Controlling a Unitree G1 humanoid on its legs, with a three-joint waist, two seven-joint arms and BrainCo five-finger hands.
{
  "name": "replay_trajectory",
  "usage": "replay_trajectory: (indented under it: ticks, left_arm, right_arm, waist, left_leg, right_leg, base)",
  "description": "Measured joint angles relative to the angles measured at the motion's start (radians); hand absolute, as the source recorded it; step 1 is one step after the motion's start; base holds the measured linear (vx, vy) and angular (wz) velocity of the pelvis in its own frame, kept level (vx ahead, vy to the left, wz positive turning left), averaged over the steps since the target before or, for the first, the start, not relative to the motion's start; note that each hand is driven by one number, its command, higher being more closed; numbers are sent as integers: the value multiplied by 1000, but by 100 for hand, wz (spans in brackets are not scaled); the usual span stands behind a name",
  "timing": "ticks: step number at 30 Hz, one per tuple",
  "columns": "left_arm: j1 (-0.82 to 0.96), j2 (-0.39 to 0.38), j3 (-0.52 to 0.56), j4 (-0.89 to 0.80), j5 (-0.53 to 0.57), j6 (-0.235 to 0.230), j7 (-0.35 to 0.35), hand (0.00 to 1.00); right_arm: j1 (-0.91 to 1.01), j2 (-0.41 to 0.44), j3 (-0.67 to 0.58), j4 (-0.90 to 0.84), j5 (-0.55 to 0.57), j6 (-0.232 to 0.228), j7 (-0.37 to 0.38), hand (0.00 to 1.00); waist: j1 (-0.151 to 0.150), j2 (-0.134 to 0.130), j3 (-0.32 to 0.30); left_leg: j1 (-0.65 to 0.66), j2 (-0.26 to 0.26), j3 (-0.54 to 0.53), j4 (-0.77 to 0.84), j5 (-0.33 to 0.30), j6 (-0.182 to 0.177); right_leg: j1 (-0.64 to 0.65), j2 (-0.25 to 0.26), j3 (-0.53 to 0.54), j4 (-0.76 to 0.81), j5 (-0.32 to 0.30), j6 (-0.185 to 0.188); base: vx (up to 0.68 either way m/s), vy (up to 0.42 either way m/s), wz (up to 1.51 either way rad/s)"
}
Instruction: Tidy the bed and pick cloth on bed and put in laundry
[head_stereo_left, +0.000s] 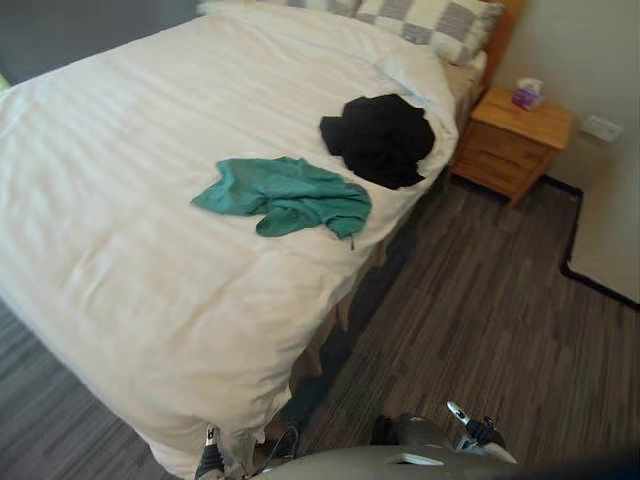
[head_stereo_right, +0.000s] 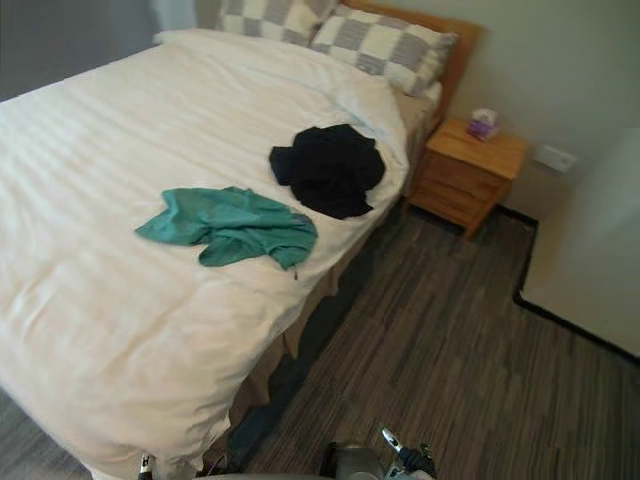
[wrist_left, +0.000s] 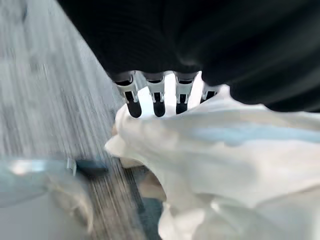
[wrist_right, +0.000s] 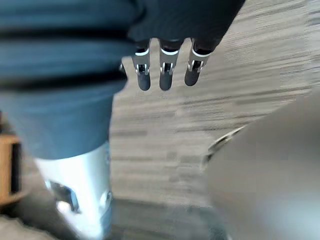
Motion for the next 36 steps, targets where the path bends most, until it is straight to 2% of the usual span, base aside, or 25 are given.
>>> replay_trajectory:
  ticks: [1,2,3,4,5,6,8,9,10,11,12,16,18,19,21,22,23,24,25,26,27,29,31,33,36]
  left_arm:
    - [0,16,-21,-3,1,1,2,0]
    - [14,20,-21,-4,1,1,11,0]
    - [15,25,-19,-4,-2,3,18,0]
    - [18,28,-15,-3,-5,9,23,0]
    - [28,27,-15,-1,-6,13,31,0]
    - [31,29,-15,-2,-6,13,34,0]
    - [47,21,-15,-1,-6,13,39,0]
    - [51,8,-16,-2,-6,10,40,0]
    - [47,5,-17,-2,-6,10,40,0]
    - [43,6,-17,-5,-6,8,40,0]
    - [44,10,-20,-13,-6,7,40,0]
    - [50,16,-59,-40,-5,3,39,0]
    - [48,16,-72,-41,-4,2,39,0]
    - [36,16,-89,-41,-4,1,38,0]
    - [37,14,-95,-42,-3,-1,36,0]
    - [41,8,-95,-41,-2,-1,36,0]
    - [40,1,-99,-40,6,-1,37,0]
    - [36,-1,-120,-40,24,-2,37,0]
    - [39,-1,-125,-40,25,-2,36,0]
    - [31,7,-137,-39,25,-3,34,0]
    - [21,-8,-140,-39,21,-3,29,0]
    - [25,-25,-148,-35,14,1,23,0]
    - [16,-21,-186,-35,26,0,6,0]
    - [-2,-17,-216,-36,72,-2,-12,0]
    - [-60,-15,-246,-37,121,-3,-12,0]
  right_arm:
    - [11,5,-10,24,3,3,-2,0]
    - [11,13,-19,38,1,5,-6,0]
    - [11,20,-20,38,-1,8,-7,0]
    - [12,29,-29,36,-8,7,-7,0]
    - [15,30,-30,40,-21,8,-8,0]
    - [16,27,-30,43,-23,9,-9,0]
    - [23,16,-34,55,-32,11,-15,0]
    - [18,12,-46,56,-32,14,-18,0]
    - [14,12,-47,56,-32,16,-18,0]
    - [14,14,-47,56,-32,18,-18,0]
    - [16,16,-45,57,-39,19,-19,0]
    - [12,20,-26,54,-69,18,-24,0]
    - [12,22,-27,42,-69,17,-26,0]
    - [9,21,-27,34,-69,16,-28,0]
    - [5,21,-26,33,-69,14,-32,0]
    - [5,19,-21,32,-69,12,-37,0]
    - [2,10,5,32,-70,9,-40,0]
    - [-11,-4,34,35,-70,9,-42,0]
    - [-14,-7,42,38,-71,10,-43,0]
    - [-22,-21,54,45,-82,2,-47,0]
    - [-29,-42,63,56,-93,-4,-46,0]
    - [-41,-55,64,45,-95,-5,-43,0]
    - [-45,-59,62,61,-101,-2,-40,0]
    - [-47,-62,61,81,-109,0,-35,0]
    - [-52,-52,60,86,-110,-1,-29,0]
  waist:
    - [-15,-35,18]
    - [-8,-56,10]
    - [-2,-71,4]
    - [4,-65,10]
    - [5,-49,7]
    - [6,-39,1]
    - [10,-49,-2]
    - [10,-22,-8]
    - [9,-21,-3]
    - [9,-26,3]
    - [11,-33,5]
    - [15,-39,12]
    - [15,-32,26]
    - [15,-19,38]
    - [16,-17,52]
    - [16,-8,57]
    - [17,-5,58]
    - [15,-8,67]
    - [16,-11,70]
    - [12,5,79]
    - [27,23,86]
    - [23,52,87]
    - [11,57,89]
    - [11,65,73]
    - [-3,72,63]
  left_leg:
    - [0,-35,38,-1,9,3]
    - [-7,-44,76,25,7,3]
    - [-14,-40,98,49,7,3]
    - [-21,-28,121,91,6,3]
    - [-31,7,131,132,6,4]
    - [-40,19,140,164,6,4]
    - [-63,17,135,166,12,2]
    - [-50,17,138,121,15,-1]
    - [-52,20,140,119,17,-4]
    - [-50,26,141,124,27,-20]
    - [-48,32,141,137,27,-20]
    - [-46,38,142,152,26,-20]
    - [-45,49,141,155,17,-23]
    - [-44,65,143,161,-11,-24]
    - [-46,83,167,186,-27,-32]
    - [-44,92,191,189,-36,-35]
    - [-48,101,201,202,-62,-73]
    - [-58,95,164,235,-116,-126]
    - [-65,87,136,245,-122,-127]
    - [-115,40,-39,273,-140,-107]
    - [-141,5,-137,282,-159,-75]
    - [-149,-5,-153,274,-167,-67]
    - [-118,-15,-160,243,-156,-64]
    - [-62,-29,-171,150,-78,-5]
    - [-44,-37,-221,93,-44,-1]
  right_leg:
    - [15,-104,-30,122,-65,20]
    - [52,-165,-55,125,-67,23]
    - [60,-172,-53,97,-63,43]
    - [81,-127,-55,19,-47,47]
    - [124,-81,-27,-89,-19,43]
    - [141,-64,-12,-143,-5,42]
    - [168,-42,12,-268,12,54]
    - [178,-17,27,-349,29,65]
    - [185,-9,28,-375,46,65]
    - [215,4,31,-437,87,63]
    - [249,16,35,-505,124,62]
    - [296,33,50,-621,188,65]
    - [297,41,51,-621,192,62]
    - [297,56,54,-621,201,55]
    - [296,63,62,-621,209,52]
    - [291,70,83,-621,209,53]
    - [280,79,94,-620,210,51]
    - [271,77,113,-619,216,42]
    - [267,75,118,-618,214,35]
    - [243,91,148,-600,211,28]
    - [216,108,176,-582,210,28]
    - [204,119,200,-566,219,32]
    - [213,124,204,-579,221,30]
    - [251,133,199,-614,245,15]
    - [253,135,165,-614,241,11]
  base:
    - [-1,-75,-63]
    - [10,-112,-83]
    - [-43,-136,-114]
    - [-36,-160,-130]
    - [-39,-169,-125]
    - [-56,-174,-108]
    - [-105,-146,-71]
    - [-114,-92,-44]
    - [-149,-65,-34]
    - [-171,-24,-12]
    - [-191,-27,-8]
    - [-204,-17,-7]
    - [-195,-2,-3]
    - [-246,-9,-15]
    - [-227,-14,-33]
    - [-138,-24,-56]
    - [-136,-16,-67]
    - [-73,-7,-51]
    - [-130,15,-42]
    - [-125,15,-64]
    - [-117,12,-79]
    - [52,2,-68]
    - [101,15,-29]
    - [201,23,-1]
    - [179,33,24]
